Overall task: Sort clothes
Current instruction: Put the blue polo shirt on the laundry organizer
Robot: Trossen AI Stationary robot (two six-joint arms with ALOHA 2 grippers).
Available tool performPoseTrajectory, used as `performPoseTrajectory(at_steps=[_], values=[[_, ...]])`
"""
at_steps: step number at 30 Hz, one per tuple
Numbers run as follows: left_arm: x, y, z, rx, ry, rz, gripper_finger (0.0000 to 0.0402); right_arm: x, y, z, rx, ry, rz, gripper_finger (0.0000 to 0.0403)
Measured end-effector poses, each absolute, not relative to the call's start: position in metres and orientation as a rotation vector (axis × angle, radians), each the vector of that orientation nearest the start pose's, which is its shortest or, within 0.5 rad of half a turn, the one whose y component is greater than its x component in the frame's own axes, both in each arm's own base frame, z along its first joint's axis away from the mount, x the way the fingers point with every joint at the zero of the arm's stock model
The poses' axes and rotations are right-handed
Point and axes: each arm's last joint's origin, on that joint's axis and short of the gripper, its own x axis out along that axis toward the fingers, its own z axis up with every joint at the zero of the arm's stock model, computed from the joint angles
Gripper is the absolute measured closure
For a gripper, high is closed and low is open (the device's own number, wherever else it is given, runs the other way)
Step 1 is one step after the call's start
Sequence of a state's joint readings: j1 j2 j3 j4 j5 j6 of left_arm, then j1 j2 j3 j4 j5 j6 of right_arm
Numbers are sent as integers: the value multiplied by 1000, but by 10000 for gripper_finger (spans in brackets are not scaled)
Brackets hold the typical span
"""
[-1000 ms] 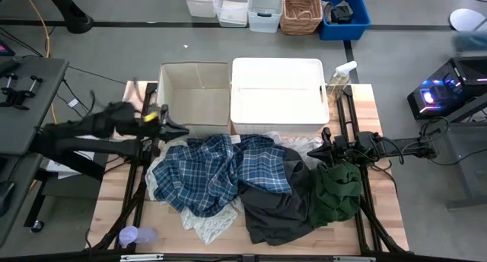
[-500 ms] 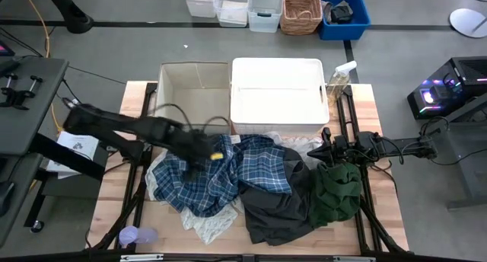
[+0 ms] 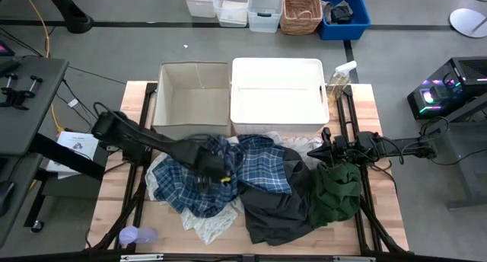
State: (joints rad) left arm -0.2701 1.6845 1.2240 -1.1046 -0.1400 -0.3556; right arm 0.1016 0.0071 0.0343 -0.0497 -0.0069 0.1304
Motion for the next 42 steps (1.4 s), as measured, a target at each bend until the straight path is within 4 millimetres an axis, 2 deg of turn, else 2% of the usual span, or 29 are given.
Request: performPoseTrajectory(at_steps=[4, 10, 14, 16, 19, 21, 24, 31, 35, 38, 42], values=[[292, -84, 198, 78, 1559, 200, 145, 95, 10, 170, 129, 29, 106, 402], [296, -92, 198, 27, 1520, 174, 175, 95, 10, 170, 129, 29, 107, 402], [299, -88, 197, -34, 1536, 100, 197, 95, 10, 170, 129, 29, 106, 402], [299, -86, 197, -29, 1538, 110, 237, 95, 10, 170, 129, 30, 106, 402], [300, -83, 197, -38, 1545, 101, 354, 95, 10, 170, 129, 29, 107, 402], [298, -82, 203, -44, 1531, 96, 383, 95, 10, 170, 129, 29, 106, 402], [292, -80, 235, -33, 1443, 99, 395, 95, 10, 170, 129, 29, 107, 402], [261, -64, 344, -68, 1068, 42, 399, 95, 10, 170, 129, 29, 107, 402], [239, -57, 398, -6, 864, 20, 400, 95, 10, 170, 129, 29, 107, 402], [225, -48, 440, 79, 685, 129, 400, 95, 10, 170, 129, 30, 107, 402], [204, -28, 499, 234, 435, 387, 401, 95, 10, 170, 129, 29, 107, 402]])
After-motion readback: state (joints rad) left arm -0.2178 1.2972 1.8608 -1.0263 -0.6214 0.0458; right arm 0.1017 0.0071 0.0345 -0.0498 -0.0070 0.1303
